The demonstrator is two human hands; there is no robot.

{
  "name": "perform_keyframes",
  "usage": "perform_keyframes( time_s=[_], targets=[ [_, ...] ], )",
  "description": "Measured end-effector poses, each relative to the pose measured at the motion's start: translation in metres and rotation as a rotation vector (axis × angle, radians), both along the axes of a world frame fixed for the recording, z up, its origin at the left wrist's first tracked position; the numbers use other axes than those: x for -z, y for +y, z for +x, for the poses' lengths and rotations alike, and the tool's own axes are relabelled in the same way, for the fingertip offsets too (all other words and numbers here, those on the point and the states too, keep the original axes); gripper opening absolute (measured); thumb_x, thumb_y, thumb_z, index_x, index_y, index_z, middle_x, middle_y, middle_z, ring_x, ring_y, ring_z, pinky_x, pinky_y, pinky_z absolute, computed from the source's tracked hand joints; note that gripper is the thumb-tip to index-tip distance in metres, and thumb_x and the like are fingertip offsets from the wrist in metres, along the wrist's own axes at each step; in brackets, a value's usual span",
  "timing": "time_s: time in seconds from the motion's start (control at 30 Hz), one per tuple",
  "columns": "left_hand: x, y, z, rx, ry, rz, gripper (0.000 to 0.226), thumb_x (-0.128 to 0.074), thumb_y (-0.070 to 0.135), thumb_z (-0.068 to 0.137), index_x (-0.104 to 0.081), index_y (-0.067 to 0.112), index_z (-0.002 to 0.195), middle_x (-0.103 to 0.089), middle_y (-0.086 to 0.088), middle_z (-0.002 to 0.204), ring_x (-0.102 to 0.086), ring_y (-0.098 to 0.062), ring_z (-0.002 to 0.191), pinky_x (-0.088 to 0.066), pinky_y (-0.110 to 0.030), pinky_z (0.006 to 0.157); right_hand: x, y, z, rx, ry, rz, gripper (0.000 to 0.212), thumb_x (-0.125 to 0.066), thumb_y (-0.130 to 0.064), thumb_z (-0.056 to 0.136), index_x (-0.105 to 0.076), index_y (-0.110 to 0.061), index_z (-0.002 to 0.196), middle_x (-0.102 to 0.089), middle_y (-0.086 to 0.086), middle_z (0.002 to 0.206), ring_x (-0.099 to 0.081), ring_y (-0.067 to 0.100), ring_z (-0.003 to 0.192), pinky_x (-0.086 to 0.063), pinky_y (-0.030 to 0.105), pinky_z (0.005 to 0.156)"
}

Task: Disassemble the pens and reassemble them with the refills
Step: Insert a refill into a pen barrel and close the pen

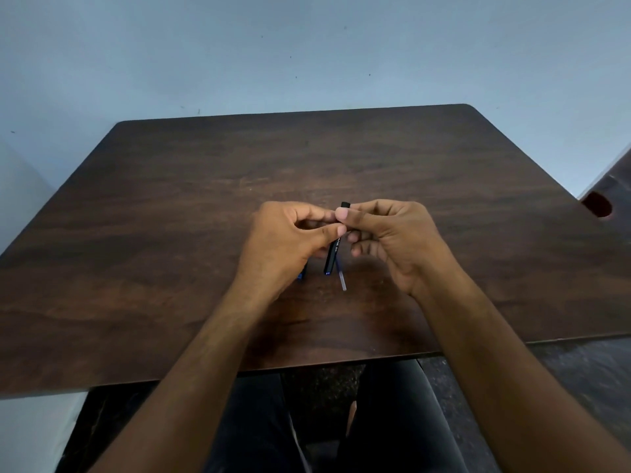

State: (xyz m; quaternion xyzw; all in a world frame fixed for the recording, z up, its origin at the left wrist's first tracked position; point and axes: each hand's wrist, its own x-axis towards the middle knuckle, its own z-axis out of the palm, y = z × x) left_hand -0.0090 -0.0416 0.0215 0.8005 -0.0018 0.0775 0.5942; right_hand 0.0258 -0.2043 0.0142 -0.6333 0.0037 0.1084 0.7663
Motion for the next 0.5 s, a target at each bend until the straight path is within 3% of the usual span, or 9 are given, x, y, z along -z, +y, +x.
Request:
perform_keyframes(
  time_s=[0.2, 0.37, 0.5],
  targets=[
    [0.004, 0.009, -0.001, -0.12, -0.035, 0.192, 0.011, -0.08, 0.027, 0.079, -0.078, 0.032, 0.089, -0.076, 0.014, 0.076, -0.071, 0.001, 0.071, -0.061, -0.024, 0.069, -0.002, -0.006, -0.002, -0.031, 0.034, -0.166, 0.032, -0.078, -0.029, 0.087, -0.075, 0.003, 0.089, -0.072, 0.016, 0.075, -0.063, 0.021, 0.057, -0.057, 0.034, 0.051],
    [0.003, 0.017, -0.001, -0.151, -0.05, 0.259, 0.018, -0.078, 0.024, 0.08, -0.071, 0.04, 0.081, -0.074, 0.015, 0.075, -0.071, 0.0, 0.07, -0.06, -0.019, 0.064, 0.005, 0.006, 0.003, -0.017, -0.047, -0.763, 0.028, -0.077, -0.03, 0.087, -0.07, -0.006, 0.074, -0.073, 0.009, 0.064, -0.063, 0.017, 0.042, -0.054, 0.028, 0.041],
    [0.005, 0.019, -0.002, -0.14, -0.063, 0.295, 0.024, -0.078, 0.02, 0.081, -0.069, 0.042, 0.081, -0.073, 0.018, 0.075, -0.069, 0.006, 0.07, -0.055, -0.012, 0.065, 0.012, 0.023, 0.013, -0.002, -0.053, -1.053, 0.04, -0.079, -0.046, 0.08, -0.068, -0.01, 0.066, -0.069, 0.004, 0.051, -0.063, 0.016, 0.033, -0.056, 0.026, 0.038]
  ],
)
